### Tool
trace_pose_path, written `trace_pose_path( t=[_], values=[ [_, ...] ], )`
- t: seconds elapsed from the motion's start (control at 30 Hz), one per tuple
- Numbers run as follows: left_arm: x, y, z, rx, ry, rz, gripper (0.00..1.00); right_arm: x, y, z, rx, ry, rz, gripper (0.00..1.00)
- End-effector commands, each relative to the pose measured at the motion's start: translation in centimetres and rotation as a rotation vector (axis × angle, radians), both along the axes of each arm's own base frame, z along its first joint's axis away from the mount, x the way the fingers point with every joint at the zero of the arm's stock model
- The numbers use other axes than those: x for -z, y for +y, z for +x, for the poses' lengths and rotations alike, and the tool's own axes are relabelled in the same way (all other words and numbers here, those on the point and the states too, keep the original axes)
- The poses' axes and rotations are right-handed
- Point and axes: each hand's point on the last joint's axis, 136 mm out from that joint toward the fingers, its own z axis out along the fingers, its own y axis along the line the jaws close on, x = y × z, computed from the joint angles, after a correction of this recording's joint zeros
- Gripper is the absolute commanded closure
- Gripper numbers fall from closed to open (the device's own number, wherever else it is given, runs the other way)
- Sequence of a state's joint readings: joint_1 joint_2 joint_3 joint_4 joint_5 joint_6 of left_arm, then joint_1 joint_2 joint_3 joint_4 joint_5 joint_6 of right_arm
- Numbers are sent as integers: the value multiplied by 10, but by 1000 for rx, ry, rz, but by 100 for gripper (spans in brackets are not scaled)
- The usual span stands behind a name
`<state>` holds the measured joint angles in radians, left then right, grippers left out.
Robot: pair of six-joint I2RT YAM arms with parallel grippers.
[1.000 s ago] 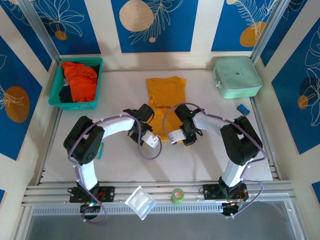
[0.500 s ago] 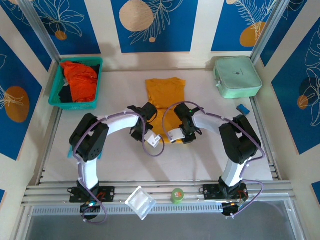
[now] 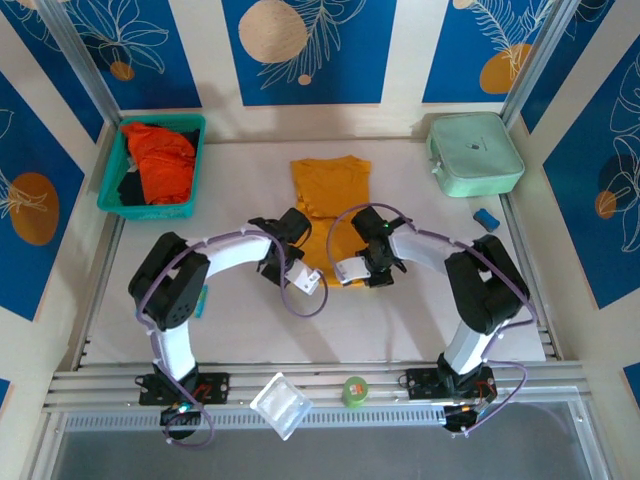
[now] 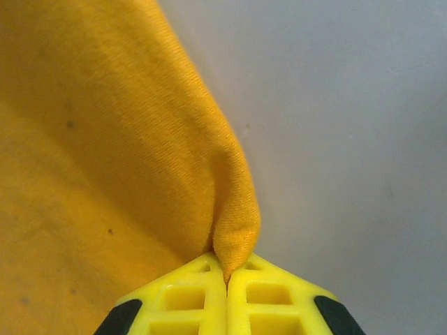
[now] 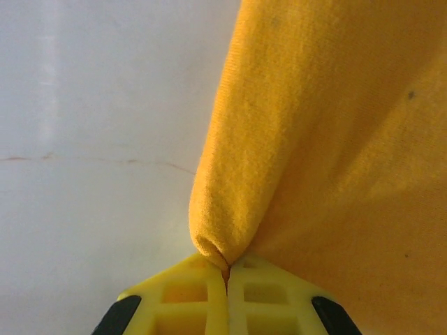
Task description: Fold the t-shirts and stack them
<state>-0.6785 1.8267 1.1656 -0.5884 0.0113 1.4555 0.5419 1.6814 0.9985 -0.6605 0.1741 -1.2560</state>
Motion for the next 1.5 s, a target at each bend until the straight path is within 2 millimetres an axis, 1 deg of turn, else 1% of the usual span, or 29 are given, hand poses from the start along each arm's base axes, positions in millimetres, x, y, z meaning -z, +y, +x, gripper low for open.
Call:
trace_pose_path(
  t=[0.0,0.1,0.17,0.33,0.47,0.5,0.6,0.7,0.73,0.83,0.93,1.1,1.17,1.3,1.37,1.47],
  values=[
    [-33,-5,9,-57,-89,-89,100,-18,2,-17,37,2,73,100],
    [-55,-8,0,-114,-63,-155,100,-25,5,-25,62,-38,115,100],
    [-66,-9,-7,-142,-54,-184,100,-30,5,-33,74,-54,127,100],
    [-76,1,-38,-145,-74,-168,100,-46,2,-52,102,-90,130,100],
    [-80,12,-72,-148,-81,-138,100,-63,-2,-77,110,-102,127,100],
    [-83,15,-81,-150,-82,-137,100,-68,-3,-83,111,-109,125,100],
    [-97,20,-98,-165,-103,-156,100,-87,-6,-98,119,-126,137,100],
    [-117,21,-98,-197,-147,-221,100,-111,0,-99,105,-169,208,100],
    [-121,21,-96,-199,-170,-235,100,-118,3,-96,97,-193,239,100],
    [-131,22,-77,-218,-260,-244,100,-138,11,-80,90,-242,322,100],
    [-137,24,-54,-266,-292,-241,100,-149,13,-51,123,-272,362,100],
    [-150,17,-10,-339,-321,-295,100,-161,12,6,202,-281,401,100],
    [-156,16,9,-364,-327,-317,100,-163,11,27,226,-284,400,100],
    [-167,12,45,-393,-322,-353,100,-159,4,73,294,-285,359,100],
    [-164,10,59,-392,-307,-349,100,-154,3,91,321,-270,351,100],
    [-149,8,77,-388,-276,-314,100,-139,1,113,362,-223,342,100]
  ],
)
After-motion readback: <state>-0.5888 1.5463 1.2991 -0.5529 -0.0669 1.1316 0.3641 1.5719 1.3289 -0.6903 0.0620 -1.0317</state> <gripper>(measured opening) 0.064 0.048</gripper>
